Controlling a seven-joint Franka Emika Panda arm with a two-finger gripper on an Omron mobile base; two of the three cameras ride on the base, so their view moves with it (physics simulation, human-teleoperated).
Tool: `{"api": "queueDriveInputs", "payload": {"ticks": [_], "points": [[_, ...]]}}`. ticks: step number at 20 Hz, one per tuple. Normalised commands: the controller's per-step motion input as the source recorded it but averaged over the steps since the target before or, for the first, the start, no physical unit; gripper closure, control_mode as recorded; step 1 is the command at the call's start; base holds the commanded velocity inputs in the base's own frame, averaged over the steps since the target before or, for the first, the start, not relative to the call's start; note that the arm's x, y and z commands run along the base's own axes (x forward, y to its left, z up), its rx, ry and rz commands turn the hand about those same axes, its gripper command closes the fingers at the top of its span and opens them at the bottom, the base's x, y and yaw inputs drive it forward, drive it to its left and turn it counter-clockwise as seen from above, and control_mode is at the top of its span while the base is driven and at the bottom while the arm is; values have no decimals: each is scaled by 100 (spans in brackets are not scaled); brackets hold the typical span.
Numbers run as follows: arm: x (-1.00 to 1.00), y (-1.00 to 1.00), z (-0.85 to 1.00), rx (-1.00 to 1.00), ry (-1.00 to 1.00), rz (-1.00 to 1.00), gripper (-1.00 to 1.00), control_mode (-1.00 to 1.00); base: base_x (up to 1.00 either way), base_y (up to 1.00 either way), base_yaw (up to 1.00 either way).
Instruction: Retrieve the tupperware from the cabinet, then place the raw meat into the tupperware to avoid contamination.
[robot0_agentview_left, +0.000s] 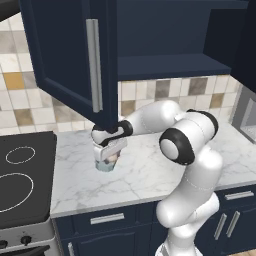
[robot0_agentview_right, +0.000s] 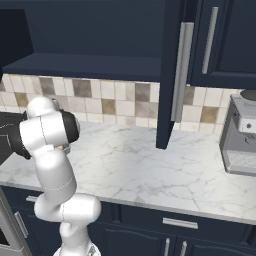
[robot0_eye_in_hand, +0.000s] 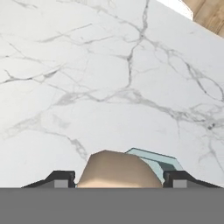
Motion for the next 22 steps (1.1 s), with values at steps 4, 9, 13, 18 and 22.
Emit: {"api": "queueDriveInputs", "payload": {"ticks": [4, 9, 13, 18, 22], "points": [[-9, -16, 0, 0, 0, 0, -100, -100, 0, 0, 0], [-12, -16, 0, 0, 0, 0, -100, -100, 0, 0, 0], [-11, -16, 1, 0, 0, 0, -100, -100, 0, 0, 0], [-6, -13, 16, 0, 0, 0, -100, -100, 0, 0, 0], [-8, -20, 42, 0, 0, 0, -100, -100, 0, 0, 0]]}}
